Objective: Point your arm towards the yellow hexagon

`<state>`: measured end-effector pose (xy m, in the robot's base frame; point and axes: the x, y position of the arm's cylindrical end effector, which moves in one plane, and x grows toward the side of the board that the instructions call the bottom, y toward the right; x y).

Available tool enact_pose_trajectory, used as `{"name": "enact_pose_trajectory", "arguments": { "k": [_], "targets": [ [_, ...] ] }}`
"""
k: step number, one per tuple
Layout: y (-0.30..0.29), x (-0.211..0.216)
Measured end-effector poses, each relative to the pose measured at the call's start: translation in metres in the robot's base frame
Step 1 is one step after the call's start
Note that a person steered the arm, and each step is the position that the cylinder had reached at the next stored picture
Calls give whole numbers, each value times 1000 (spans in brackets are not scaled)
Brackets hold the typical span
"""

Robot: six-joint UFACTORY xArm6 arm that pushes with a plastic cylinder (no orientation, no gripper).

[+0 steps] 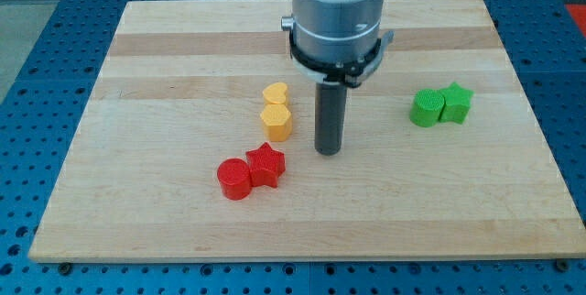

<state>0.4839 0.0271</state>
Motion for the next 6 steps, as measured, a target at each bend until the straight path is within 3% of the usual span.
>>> {"name": "enact_pose_trajectory", "arguments": {
  "k": [3, 6],
  "targets": [
    [-11, -52],
    [-52, -20]
  ]
}}
